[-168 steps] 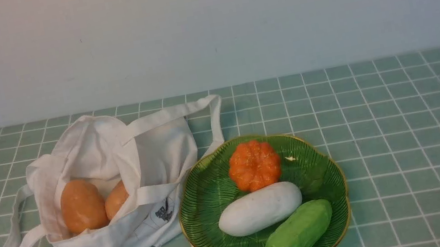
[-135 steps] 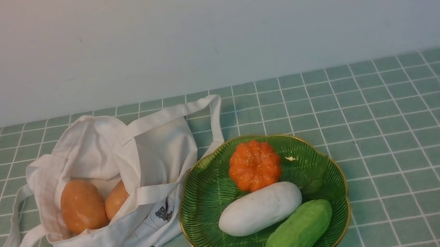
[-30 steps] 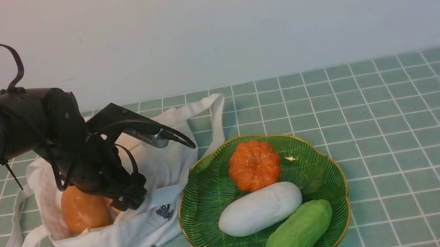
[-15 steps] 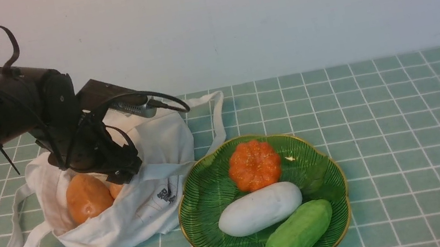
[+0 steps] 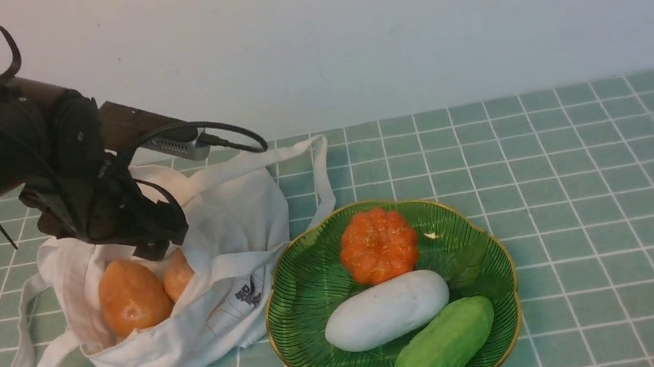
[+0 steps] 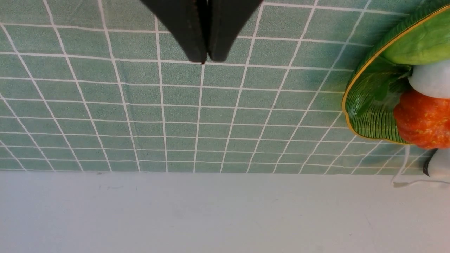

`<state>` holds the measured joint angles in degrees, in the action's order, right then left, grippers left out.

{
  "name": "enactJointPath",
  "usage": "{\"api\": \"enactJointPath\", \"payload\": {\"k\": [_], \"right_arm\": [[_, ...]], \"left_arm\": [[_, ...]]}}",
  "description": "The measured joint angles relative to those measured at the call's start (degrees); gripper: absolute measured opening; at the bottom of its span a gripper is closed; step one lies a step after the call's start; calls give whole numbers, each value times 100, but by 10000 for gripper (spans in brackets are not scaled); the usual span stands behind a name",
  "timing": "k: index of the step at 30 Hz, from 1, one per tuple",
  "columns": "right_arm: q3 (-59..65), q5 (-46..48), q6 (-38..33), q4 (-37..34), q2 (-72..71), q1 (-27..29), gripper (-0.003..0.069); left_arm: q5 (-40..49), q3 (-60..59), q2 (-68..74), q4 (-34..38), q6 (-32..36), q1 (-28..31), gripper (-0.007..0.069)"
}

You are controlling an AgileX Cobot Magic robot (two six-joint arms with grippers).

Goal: Take vegetables from cloth bag on blue coffee tablecloth place on plate.
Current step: 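Reach into the cloth bag and grasp the potato inside with the left gripper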

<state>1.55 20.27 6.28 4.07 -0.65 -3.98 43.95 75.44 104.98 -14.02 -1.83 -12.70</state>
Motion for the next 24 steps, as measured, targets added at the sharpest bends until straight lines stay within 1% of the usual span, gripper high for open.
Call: {"api": "enactJointPath", "payload": {"k": [7,13,18,24], "right_arm": [[0,0,0,0,0,0,-16],[0,0,0,0,0,0,-16],[0,0,0,0,0,0,-16],[0,0,0,0,0,0,-16]], "left_arm": [[-176,19,392,296,-96,0,594],[-131,42,392,930,-43,-21,594],[-130,54,455,1402,-9,-188,594],[-246,54,740,1480,-9,-294,594]]}}
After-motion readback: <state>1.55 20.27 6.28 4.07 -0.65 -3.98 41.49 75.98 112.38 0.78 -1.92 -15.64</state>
